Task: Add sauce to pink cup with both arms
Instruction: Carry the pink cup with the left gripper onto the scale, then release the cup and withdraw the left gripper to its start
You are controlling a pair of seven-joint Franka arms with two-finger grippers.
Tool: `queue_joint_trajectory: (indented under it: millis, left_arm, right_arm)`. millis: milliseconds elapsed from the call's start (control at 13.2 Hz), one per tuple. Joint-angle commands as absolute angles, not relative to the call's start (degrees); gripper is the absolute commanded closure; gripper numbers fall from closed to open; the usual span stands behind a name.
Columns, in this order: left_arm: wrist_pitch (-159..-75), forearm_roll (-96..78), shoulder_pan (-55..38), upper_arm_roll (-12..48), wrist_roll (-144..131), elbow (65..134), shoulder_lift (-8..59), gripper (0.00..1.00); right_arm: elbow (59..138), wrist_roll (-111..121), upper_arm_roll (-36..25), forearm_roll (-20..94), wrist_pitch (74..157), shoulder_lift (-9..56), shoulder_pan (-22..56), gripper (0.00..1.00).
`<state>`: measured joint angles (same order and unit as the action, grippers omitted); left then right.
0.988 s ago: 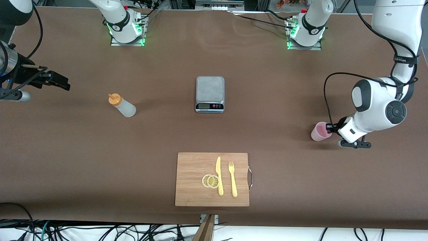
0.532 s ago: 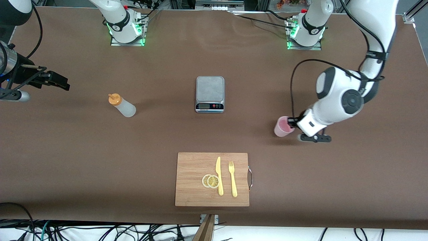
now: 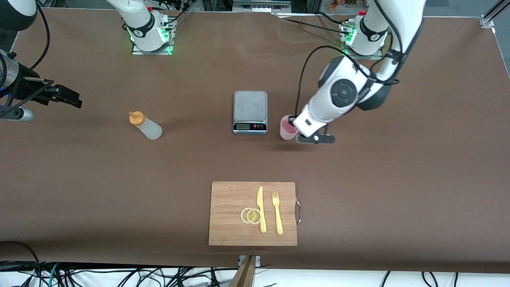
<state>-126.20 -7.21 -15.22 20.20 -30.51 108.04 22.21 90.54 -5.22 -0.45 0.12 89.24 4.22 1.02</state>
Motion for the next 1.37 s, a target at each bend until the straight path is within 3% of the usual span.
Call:
queue_joint_trajectory:
  millis: [0, 380, 760, 836, 988, 1064, 1292]
  left_arm:
    - [-125.86, -7.65, -20.81, 19.69, -37.14, 107.58, 22.15, 1.00]
    - [-132.00, -7.73, -28.82, 19.60, -49.03, 107.75, 25.39, 1.00]
    - [-134.74, -7.56, -30.76, 19.60, -50.98, 107.75, 27.86, 1.00]
    - [-134.74, -7.73, -30.76, 19.60, -50.98, 107.67, 27.86, 0.89]
    - [-134.39, -8.09, -30.67, 19.51, -50.98, 107.58, 27.43, 0.20]
    - [-134.21, -8.09, -30.67, 19.51, -50.98, 107.49, 26.81, 0.00]
    - [-128.01, -9.83, -29.80, 19.42, -50.45, 104.70, 24.00, 0.00]
  right_arm:
    - [89.12, -5.98, -0.53, 0.26, 88.07, 4.75, 0.88, 0.00]
    - [89.21, -5.89, -0.53, 0.26, 88.07, 4.75, 0.88, 0.00]
    - [89.12, -5.98, -0.53, 0.26, 88.07, 4.75, 0.88, 0.00]
    - [89.21, -5.98, -0.53, 0.26, 88.07, 4.75, 0.88, 0.00]
    - [89.21, -5.98, -0.53, 0.26, 88.07, 4.75, 0.88, 0.00]
    - [89.21, -5.89, -0.53, 0.26, 88.07, 4.75, 0.88, 0.00]
    - [89.21, -5.89, -0.88, 0.26, 88.07, 4.75, 0.88, 0.00]
